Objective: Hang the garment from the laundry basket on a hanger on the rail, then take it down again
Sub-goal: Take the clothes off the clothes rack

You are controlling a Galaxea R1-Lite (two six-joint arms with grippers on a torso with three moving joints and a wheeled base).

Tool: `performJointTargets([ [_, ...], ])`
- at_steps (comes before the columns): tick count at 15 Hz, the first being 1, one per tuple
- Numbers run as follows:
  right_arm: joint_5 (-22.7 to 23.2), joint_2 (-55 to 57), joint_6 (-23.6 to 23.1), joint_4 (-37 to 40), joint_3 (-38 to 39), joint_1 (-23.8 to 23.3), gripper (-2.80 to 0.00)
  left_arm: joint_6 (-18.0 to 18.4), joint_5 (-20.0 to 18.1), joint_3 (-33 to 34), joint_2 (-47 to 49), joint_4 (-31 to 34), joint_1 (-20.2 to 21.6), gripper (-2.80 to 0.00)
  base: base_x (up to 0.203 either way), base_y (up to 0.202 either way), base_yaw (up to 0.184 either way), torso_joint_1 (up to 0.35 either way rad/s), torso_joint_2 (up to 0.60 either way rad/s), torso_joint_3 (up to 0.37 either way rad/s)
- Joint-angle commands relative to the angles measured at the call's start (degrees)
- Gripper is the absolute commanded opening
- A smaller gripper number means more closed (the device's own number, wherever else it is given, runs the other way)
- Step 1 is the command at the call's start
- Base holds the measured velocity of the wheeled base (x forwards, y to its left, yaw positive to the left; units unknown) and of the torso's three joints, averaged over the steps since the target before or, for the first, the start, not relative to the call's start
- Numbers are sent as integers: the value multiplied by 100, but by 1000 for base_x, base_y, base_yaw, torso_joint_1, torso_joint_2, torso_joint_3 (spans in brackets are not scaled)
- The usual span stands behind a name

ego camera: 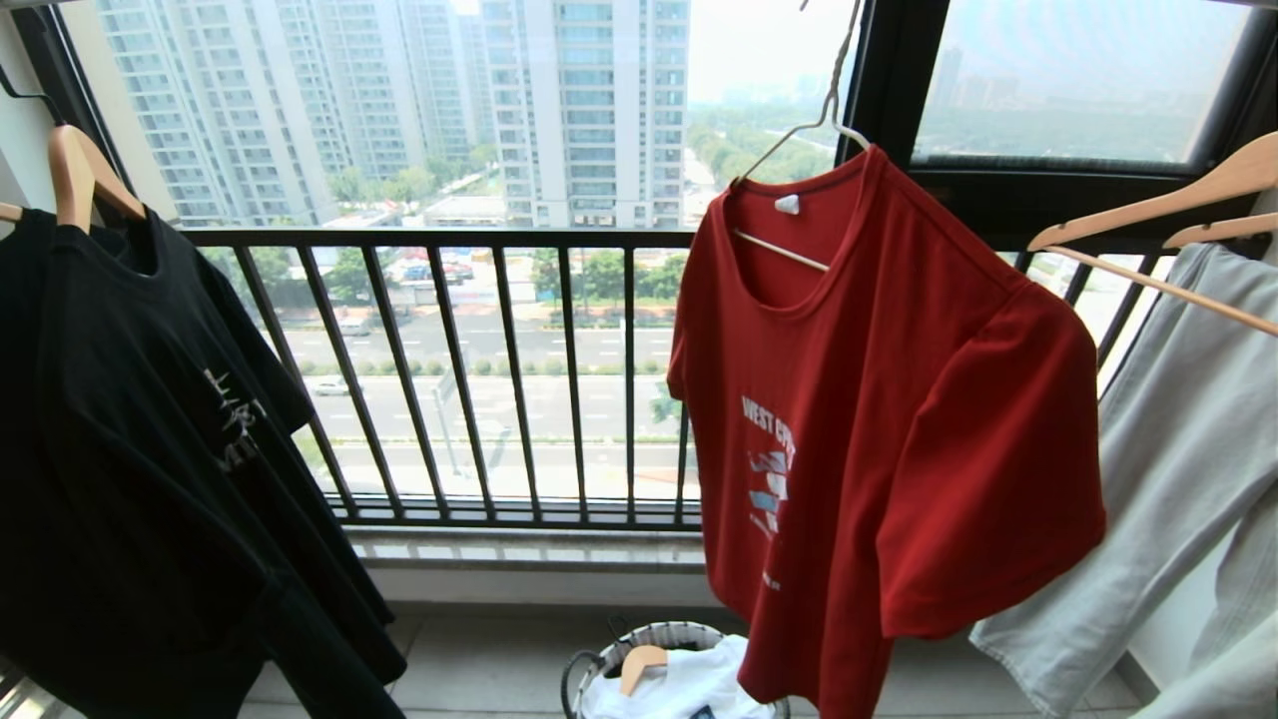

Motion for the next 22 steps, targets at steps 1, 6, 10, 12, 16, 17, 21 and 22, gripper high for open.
performJointTargets([
  [1,9,7,-6,3,-3,1,-280,-4,2,0,9,0,2,-280,0,0,0,0,0,0],
  [6,44,7,-33,-6,-3,1,-280,-4,2,0,9,0,2,-280,0,0,0,0,0,0],
  [10,34,7,-15,-5,-3,1,-280,-12,2,0,9,0,2,-280,0,0,0,0,0,0],
  [12,31,5,-14,52,-146,1,-280,-4,2,0,9,0,2,-280,0,0,0,0,0,0],
  [16,59,621,-2,366,-1031,1,-280,-5,2,0,9,0,2,-280,0,0,0,0,0,0],
  [17,60,811,-4,381,-1241,1,-280,-4,2,0,9,0,2,-280,0,0,0,0,0,0],
  [21,62,1231,-6,399,-1786,1,-280,-8,2,0,2,0,2,-280,0,0,0,0,0,0],
  [22,65,1303,-6,406,-1894,1,-280,-4,2,0,9,-9,2,-280,0,0,0,0,0,0],
])
